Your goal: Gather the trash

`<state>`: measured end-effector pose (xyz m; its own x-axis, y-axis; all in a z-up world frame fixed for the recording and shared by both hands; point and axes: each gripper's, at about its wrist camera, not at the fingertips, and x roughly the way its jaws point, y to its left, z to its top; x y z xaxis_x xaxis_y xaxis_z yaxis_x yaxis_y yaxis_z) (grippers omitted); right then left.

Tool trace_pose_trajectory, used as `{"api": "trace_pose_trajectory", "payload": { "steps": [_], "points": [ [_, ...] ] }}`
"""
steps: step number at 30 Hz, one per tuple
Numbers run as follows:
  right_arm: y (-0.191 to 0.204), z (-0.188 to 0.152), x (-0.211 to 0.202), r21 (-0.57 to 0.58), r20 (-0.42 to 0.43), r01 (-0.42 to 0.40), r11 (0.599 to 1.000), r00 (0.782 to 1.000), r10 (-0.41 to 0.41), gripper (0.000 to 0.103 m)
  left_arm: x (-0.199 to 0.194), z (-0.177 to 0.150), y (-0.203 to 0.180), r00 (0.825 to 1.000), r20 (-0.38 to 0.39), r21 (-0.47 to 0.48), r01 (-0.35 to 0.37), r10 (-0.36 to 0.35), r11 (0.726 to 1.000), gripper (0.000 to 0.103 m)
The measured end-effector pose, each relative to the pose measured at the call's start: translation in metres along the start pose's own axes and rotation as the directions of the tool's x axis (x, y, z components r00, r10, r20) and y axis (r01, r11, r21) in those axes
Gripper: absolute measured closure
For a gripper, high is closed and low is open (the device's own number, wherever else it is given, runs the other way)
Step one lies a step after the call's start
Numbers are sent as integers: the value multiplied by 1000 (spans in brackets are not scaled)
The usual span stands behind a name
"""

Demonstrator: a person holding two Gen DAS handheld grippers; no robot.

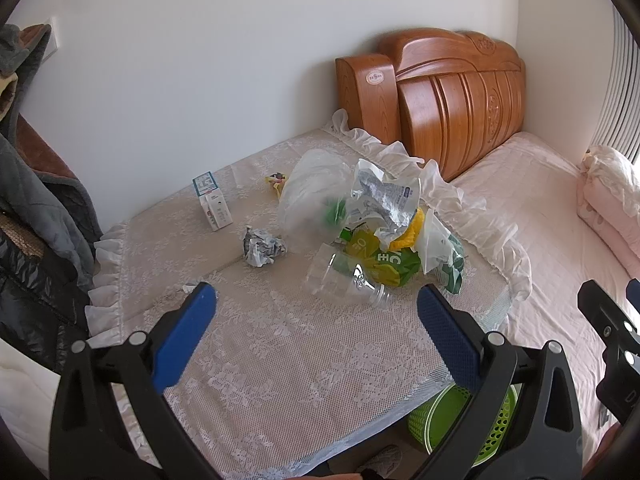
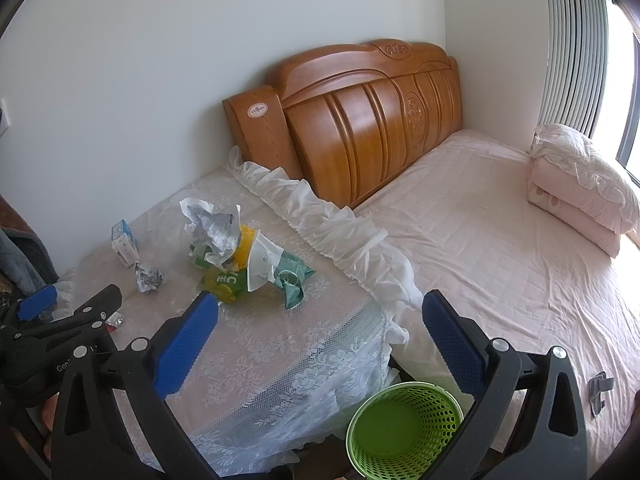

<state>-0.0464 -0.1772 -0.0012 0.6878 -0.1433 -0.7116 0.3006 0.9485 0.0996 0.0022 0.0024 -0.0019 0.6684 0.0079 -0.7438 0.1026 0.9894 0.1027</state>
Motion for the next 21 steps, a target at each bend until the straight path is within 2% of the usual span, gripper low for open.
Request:
{"api": "trace_pose_trajectory", "payload": {
  "steps": [21],
  "points": [
    [-2, -8, 2, 0, -2, 2, 1000, 1000, -2, 2, 6, -2, -3, 1000, -8, 4, 10, -10, 1000, 6]
  ]
}}
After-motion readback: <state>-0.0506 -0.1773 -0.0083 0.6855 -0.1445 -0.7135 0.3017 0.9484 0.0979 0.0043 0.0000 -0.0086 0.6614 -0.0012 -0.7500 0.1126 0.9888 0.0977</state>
